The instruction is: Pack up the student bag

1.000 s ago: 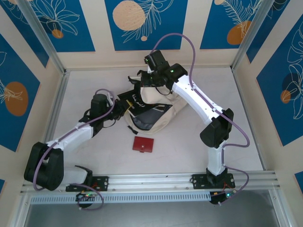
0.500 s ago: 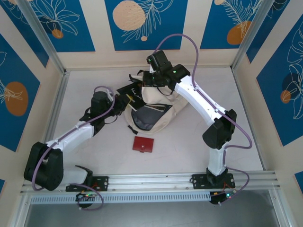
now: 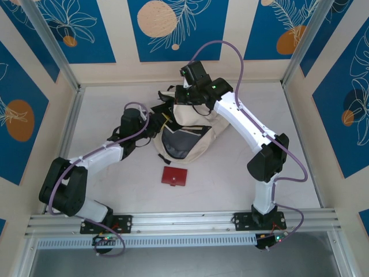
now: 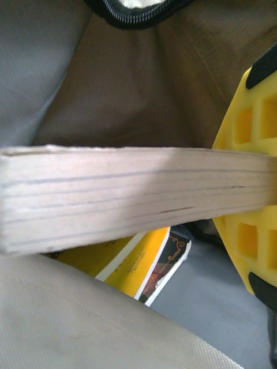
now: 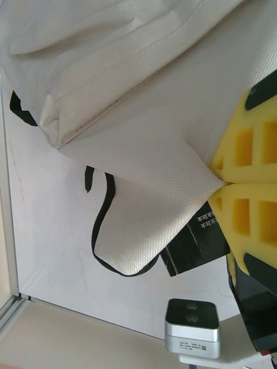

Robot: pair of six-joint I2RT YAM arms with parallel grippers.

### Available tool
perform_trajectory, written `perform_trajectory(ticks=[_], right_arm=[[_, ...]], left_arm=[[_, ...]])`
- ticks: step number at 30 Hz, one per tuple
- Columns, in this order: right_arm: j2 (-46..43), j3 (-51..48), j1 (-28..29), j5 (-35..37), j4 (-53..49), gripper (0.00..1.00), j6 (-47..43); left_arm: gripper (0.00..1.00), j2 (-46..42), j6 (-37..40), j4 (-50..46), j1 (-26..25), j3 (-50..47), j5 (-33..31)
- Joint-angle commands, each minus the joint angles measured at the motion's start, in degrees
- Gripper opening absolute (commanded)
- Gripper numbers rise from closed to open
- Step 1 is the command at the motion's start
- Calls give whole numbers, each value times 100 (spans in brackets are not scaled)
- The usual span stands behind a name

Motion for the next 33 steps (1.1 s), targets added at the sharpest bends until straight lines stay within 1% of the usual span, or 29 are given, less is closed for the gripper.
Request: perform_trajectory(ticks=[1, 9, 15, 18, 21, 23, 27, 29, 33], right_arm=[[-395, 45, 3, -216, 301, 0, 77], [-407, 26, -19, -227, 336, 0, 97], [-424, -6, -26, -223, 334, 0, 114], [-433, -33, -28, -227, 361, 0, 112], [-424, -42, -39, -232, 370, 0, 134], [-410, -42, -37, -240, 377, 0, 153], [-439, -47, -56, -257, 375, 0, 196], [-466, -66, -96, -309, 396, 0, 220], [-561, -164, -205, -639, 534, 0, 309]], left_arm=[[0, -246, 60, 648, -36, 290, -167], [0, -652, 50, 578, -45, 283, -112], [0, -501, -135, 726, -41, 206, -103], [0, -343, -155, 821, -65, 199, -202], [0, -98, -116, 837, -188, 297, -376], [0, 80, -83, 682, -304, 437, -522], [0, 392, -11, 124, -558, 685, -1147], [0, 525, -13, 15, -651, 778, -1337], [2, 832, -36, -322, -854, 1043, -1824]])
